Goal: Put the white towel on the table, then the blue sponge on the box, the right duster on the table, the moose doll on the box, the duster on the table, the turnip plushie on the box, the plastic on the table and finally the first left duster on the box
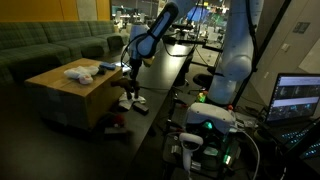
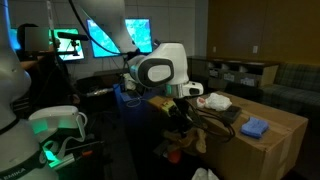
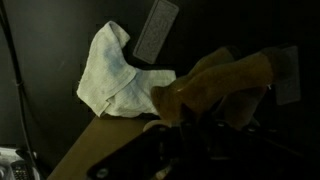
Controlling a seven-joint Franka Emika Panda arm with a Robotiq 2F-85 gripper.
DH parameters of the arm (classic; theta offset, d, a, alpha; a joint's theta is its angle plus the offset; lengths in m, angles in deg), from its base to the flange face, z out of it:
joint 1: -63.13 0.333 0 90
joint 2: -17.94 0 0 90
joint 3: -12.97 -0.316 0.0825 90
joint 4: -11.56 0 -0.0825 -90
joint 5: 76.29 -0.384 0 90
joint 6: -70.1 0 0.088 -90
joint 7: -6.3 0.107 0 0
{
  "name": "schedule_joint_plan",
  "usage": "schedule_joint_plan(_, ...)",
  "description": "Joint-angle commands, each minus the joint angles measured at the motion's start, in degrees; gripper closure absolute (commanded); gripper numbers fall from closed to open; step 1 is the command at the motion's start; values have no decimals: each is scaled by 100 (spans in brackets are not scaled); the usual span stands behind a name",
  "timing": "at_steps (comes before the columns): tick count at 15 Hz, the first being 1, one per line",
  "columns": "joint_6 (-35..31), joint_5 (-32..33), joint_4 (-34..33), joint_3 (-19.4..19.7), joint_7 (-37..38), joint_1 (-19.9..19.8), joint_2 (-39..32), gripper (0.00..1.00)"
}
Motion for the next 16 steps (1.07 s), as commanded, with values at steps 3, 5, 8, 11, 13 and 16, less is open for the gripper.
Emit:
schedule_joint_plan(3,930,16,44,31,-87,-161,1082,89)
schedule_joint_plan(5,1098,54,-84,29,-5,-162,1263,89)
schedule_joint_plan(8,1214,93,-357,8,97,-147,1396,89)
schedule_joint_plan(11,1083,217,-840,-47,359,-121,1151,90)
schedule_joint_plan(13,1102,216,-1276,-75,479,-95,883,90)
schedule_joint_plan(16,1024,386,-2018,-89,831,-54,337,89)
